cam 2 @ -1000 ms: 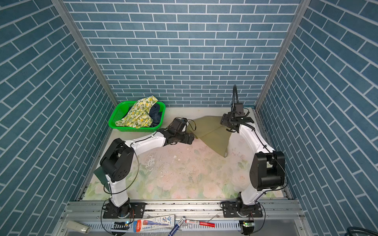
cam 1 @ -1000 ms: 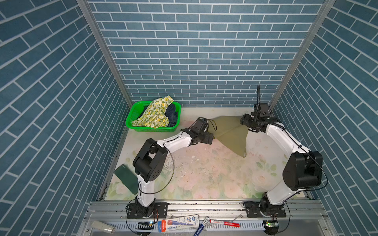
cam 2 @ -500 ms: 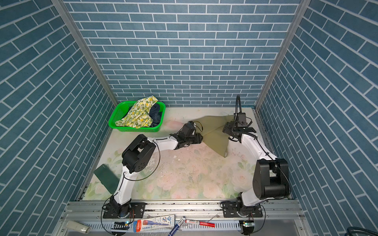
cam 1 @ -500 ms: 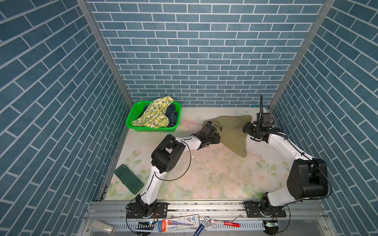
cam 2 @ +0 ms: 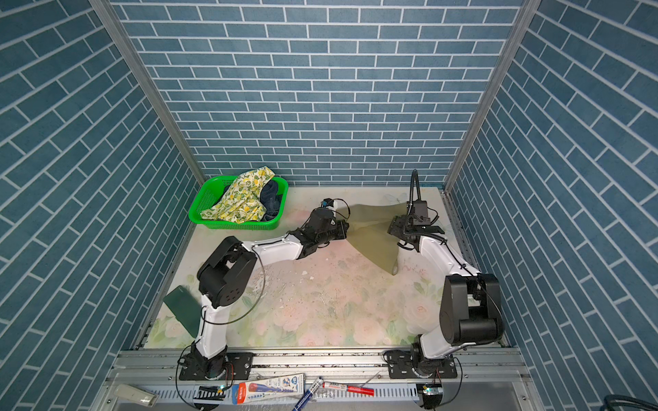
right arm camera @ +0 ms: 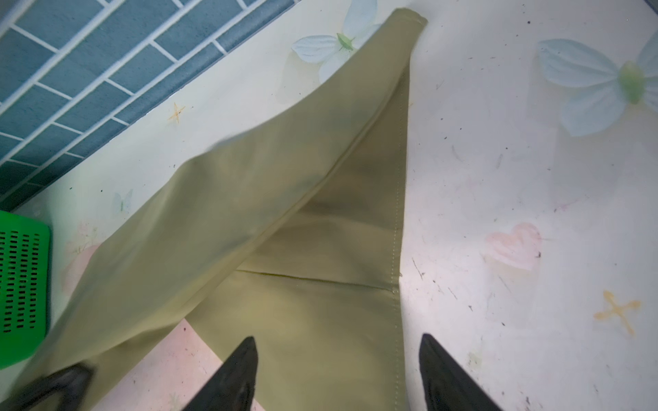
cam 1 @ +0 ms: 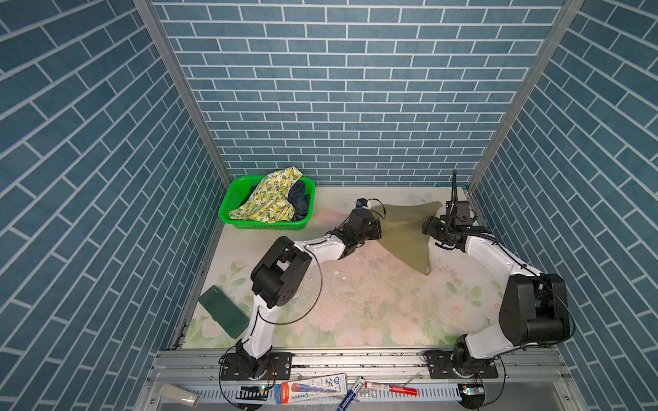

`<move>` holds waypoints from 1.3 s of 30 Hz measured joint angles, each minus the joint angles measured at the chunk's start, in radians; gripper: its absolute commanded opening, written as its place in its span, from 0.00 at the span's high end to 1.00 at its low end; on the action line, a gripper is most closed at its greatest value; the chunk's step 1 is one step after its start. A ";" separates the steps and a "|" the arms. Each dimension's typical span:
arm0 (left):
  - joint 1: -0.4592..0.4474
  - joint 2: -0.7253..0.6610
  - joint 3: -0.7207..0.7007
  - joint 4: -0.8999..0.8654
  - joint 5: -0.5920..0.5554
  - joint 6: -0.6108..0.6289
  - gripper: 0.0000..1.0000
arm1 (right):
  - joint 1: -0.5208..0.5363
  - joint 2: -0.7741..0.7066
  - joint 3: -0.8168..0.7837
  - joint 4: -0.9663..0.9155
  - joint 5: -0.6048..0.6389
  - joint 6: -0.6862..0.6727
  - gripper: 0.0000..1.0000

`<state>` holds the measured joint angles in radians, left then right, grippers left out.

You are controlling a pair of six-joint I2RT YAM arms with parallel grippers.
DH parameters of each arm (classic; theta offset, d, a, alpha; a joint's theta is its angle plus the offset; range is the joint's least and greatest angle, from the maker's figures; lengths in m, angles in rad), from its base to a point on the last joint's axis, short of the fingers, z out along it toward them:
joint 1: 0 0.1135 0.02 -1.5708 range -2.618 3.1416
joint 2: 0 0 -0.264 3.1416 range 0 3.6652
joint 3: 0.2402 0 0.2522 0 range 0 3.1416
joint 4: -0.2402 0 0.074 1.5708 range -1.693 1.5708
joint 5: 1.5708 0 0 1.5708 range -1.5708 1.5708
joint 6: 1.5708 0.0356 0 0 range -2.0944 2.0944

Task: Fold and stack skirts
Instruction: Flatten out the skirt at the top-center of the table.

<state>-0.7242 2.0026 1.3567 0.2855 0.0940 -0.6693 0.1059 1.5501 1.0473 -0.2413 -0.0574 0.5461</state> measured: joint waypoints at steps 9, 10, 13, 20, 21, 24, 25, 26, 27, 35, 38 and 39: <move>0.063 -0.214 -0.235 -0.029 0.017 0.027 1.00 | -0.043 0.158 0.072 0.048 -0.069 0.050 0.29; 0.073 -0.221 -0.267 -0.034 0.018 0.027 1.00 | -0.047 0.163 0.076 0.055 -0.074 0.060 0.29; 0.096 -0.226 -0.340 -0.046 0.021 0.027 1.00 | -0.054 0.169 0.076 0.060 -0.083 0.086 0.30; 0.117 -0.226 -0.386 -0.047 0.024 0.027 1.00 | -0.106 0.171 0.053 0.058 -0.094 0.138 0.34; 0.117 -0.227 -0.386 -0.047 0.025 0.027 1.00 | -0.114 0.171 0.042 0.061 -0.099 0.143 0.34; 0.117 -0.227 -0.386 -0.045 0.027 0.027 1.00 | -0.134 0.171 -0.002 0.065 -0.116 0.173 0.36; 0.117 -0.227 -0.386 -0.045 0.027 0.027 1.00 | -0.136 0.171 -0.013 0.065 -0.121 0.183 0.36; 0.117 -0.227 -0.386 -0.045 0.027 0.027 1.00 | -0.136 0.171 -0.024 0.067 -0.128 0.192 0.37; 0.117 -0.227 -0.386 -0.045 0.028 0.027 1.00 | -0.136 0.171 -0.031 0.071 -0.135 0.198 0.37; 0.117 -0.229 -0.386 -0.046 0.027 0.030 1.00 | -0.135 0.207 -0.086 0.136 -0.192 0.268 0.41; 0.117 -0.231 -0.386 -0.047 0.027 0.030 1.00 | -0.136 0.213 -0.092 0.169 -0.202 0.287 0.52; 0.117 -0.232 -0.386 -0.047 0.027 0.030 1.00 | -0.137 0.216 -0.095 0.176 -0.203 0.296 0.57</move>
<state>-0.6071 1.7710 0.9710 0.2386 0.1211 -0.6392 -0.0311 1.7664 0.9527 -0.0654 -0.2600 0.8421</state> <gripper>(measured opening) 0.061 0.525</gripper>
